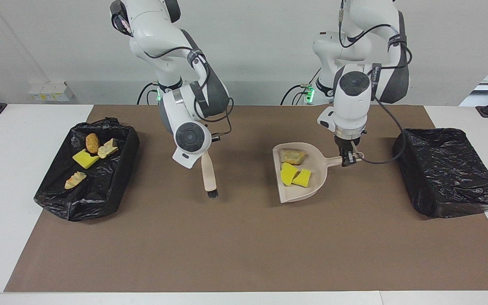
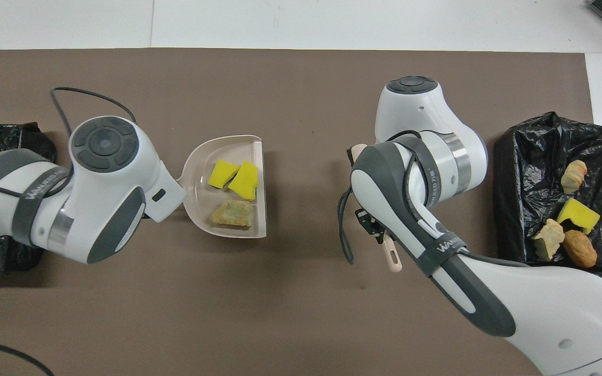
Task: Sweep and dump trash in bin
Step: 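Carry the dustpan to the nearer trash bag with the left gripper, then tip the dustpan over the black trash bag with the left gripper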
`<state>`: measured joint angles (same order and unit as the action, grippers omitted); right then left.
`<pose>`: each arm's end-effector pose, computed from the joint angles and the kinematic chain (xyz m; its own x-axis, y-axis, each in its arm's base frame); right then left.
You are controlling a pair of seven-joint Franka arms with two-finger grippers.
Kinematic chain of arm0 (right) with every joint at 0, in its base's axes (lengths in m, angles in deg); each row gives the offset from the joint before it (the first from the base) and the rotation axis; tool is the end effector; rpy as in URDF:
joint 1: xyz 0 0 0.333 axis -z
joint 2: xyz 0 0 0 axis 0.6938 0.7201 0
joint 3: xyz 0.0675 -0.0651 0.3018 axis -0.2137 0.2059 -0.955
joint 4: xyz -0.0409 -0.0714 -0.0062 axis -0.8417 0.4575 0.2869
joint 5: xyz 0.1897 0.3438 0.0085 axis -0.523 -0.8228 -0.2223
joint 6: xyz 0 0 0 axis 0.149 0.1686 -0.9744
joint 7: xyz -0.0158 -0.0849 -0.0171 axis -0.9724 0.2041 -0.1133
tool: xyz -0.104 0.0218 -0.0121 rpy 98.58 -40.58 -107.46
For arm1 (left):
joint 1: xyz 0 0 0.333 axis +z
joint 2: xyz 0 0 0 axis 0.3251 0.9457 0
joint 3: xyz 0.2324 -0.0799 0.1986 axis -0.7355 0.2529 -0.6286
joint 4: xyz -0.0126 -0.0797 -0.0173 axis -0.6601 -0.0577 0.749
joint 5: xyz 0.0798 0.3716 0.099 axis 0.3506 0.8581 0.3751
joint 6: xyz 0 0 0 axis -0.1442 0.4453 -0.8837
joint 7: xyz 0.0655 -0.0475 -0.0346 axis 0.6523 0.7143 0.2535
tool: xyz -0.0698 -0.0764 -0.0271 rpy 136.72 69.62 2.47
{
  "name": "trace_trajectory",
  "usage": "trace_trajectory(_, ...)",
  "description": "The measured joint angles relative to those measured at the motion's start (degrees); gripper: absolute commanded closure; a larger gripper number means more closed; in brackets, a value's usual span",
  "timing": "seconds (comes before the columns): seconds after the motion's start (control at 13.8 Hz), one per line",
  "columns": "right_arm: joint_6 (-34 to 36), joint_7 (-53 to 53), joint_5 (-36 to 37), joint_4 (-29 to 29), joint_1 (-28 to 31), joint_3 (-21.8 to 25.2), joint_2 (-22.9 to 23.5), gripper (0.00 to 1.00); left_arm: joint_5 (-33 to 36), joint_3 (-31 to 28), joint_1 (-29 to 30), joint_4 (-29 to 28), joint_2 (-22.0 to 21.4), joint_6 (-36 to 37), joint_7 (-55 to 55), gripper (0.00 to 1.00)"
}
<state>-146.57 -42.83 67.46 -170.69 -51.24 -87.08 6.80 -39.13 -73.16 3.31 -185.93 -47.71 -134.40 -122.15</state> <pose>0.5673 0.1895 0.3767 0.7946 0.1536 -0.5874 0.1589 -0.9864 -0.0430 0.5494 -0.1503 0.4466 -0.0534 -0.9729 -0.2250 -0.9971 0.0642 -0.0413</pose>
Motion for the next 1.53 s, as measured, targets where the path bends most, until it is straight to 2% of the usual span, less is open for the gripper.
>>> trace_trajectory(0.22, 3.81, -0.04, 2.45, -3.3, 4.06, 0.05, -3.73, 1.0, -1.19, -0.09, 5.49, -1.29, -4.36, 0.59, -8.05, 1.0)
trace_trajectory(0.44, 6.59, -0.66, 2.76, -6.76, 6.78, 0.05, -6.03, 1.0, -2.79, -0.34, 10.96, -1.04, -6.08, 0.64, -15.1, 1.0)
trace_trajectory(0.65, 5.13, -1.45, 2.64, -13.86, 7.18, -0.19, -9.17, 1.0, -4.44, -0.6, 16.19, 0.88, -6.49, 1.49, -19.75, 1.0)
trace_trajectory(0.87, 0.74, 2.18, 0.02, -18.3, 2.13, -0.52, -11.7, 1.0, -5.31, -0.68, 21.92, 3.14, -6.53, 1.7, -26.94, 1.0)
trace_trajectory(1.23, -6.25, 17.03, -10.52, -19.77, -9.91, -0.82, -12.11, 1.0, -5.5, -0.86, 31.36, 5.51, -6.23, 1.63, -33.82, 1.0)
trace_trajectory(1.53, -11.43, 24.98, -16.32, -20.41, -16.66, -0.91, -10.83, 1.0, -5.42, -1.04, 40.05, 10.88, -2.56, 0.97, -43.26, 1.0)
